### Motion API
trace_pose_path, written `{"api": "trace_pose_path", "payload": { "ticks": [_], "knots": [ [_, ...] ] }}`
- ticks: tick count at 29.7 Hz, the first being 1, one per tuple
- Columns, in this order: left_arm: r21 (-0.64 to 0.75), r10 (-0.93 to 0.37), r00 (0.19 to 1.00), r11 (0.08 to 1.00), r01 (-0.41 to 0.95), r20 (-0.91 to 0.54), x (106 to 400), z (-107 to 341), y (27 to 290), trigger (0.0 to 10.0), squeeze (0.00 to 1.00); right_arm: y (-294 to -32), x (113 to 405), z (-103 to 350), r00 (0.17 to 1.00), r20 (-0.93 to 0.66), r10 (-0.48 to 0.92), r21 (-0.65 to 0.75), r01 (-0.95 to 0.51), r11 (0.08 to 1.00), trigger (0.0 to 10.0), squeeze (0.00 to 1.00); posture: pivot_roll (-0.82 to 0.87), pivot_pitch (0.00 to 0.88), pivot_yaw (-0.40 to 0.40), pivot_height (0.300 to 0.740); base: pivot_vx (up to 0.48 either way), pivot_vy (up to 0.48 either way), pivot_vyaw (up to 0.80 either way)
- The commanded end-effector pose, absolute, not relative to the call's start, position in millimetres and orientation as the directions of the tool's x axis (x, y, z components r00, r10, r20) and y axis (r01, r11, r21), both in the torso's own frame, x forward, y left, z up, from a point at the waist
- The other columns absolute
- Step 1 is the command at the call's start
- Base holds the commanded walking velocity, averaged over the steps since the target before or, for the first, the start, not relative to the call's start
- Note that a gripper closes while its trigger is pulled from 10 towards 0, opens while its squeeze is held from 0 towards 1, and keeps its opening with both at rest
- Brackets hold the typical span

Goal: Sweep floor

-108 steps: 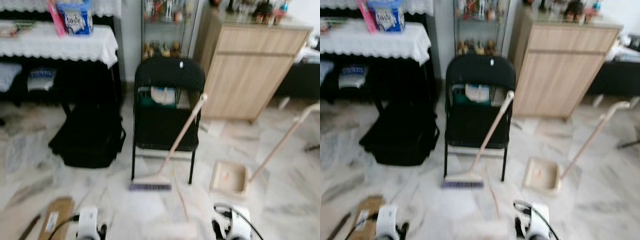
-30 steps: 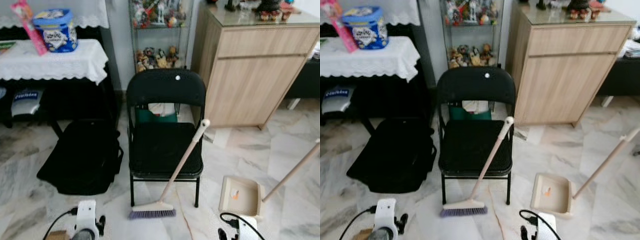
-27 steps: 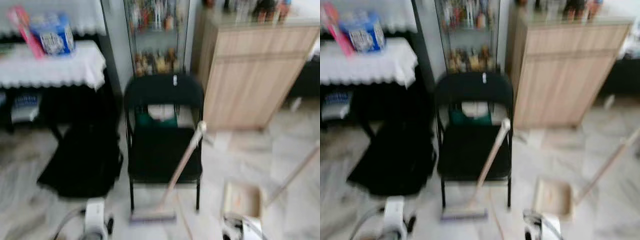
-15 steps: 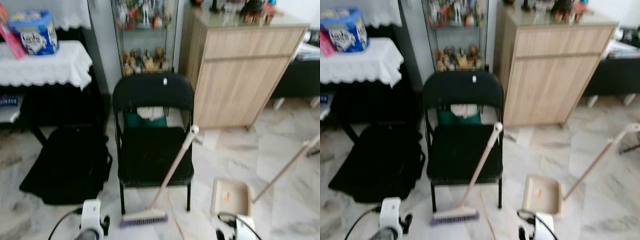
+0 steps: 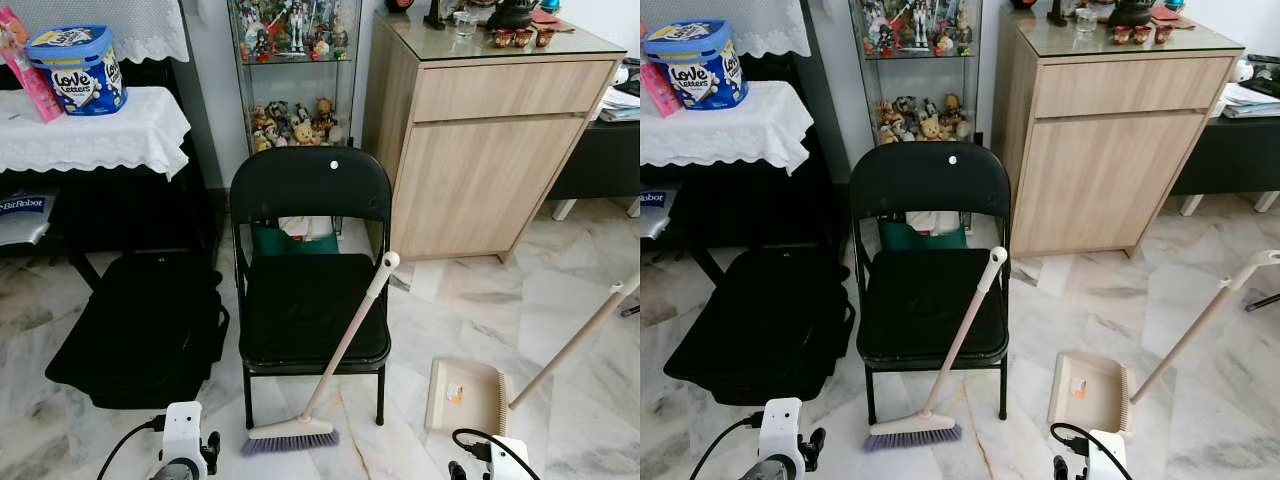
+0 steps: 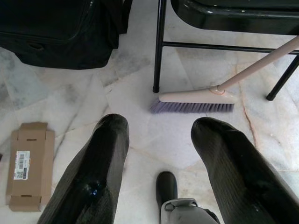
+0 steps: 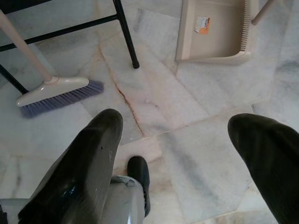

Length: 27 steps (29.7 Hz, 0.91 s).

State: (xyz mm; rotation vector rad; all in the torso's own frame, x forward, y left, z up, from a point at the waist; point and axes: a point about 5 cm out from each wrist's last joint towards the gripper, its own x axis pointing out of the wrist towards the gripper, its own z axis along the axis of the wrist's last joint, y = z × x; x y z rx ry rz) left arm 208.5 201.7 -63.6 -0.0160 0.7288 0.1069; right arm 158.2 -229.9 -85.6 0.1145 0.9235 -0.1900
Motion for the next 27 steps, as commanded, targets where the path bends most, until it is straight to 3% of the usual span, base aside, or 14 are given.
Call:
{"api": "trace_pose_path", "payload": {
  "ticks": [1,6,27],
  "knots": [
    [0.023,0.102,0.725,0.993,-0.118,-0.681,204.3,-66.3,203.2,10.0,0.0,-224.5,158.6,-87.0,0.581,-0.806,-0.109,0.022,0.213,0.977,10.0,0.0,-0.02,0.003,0.001,0.74,0.0,0.0,0.0],
    [0.022,0.101,0.725,0.993,-0.118,-0.682,204.0,-66.5,203.4,10.0,0.0,-221.7,159.9,-87.2,0.581,-0.807,-0.105,0.023,0.21,0.978,10.0,0.0,-0.01,0.002,0.0,0.74,0.0,0.0,0.0],
    [0.015,0.095,0.723,0.993,-0.115,-0.684,202.7,-67.3,202.6,10.0,0.0,-224.4,155.1,-88.4,0.576,-0.811,-0.107,0.018,0.207,0.978,10.0,0.0,-0.01,0.0,0.0,0.74,0.279,0.0,0.0]
  ]
}}
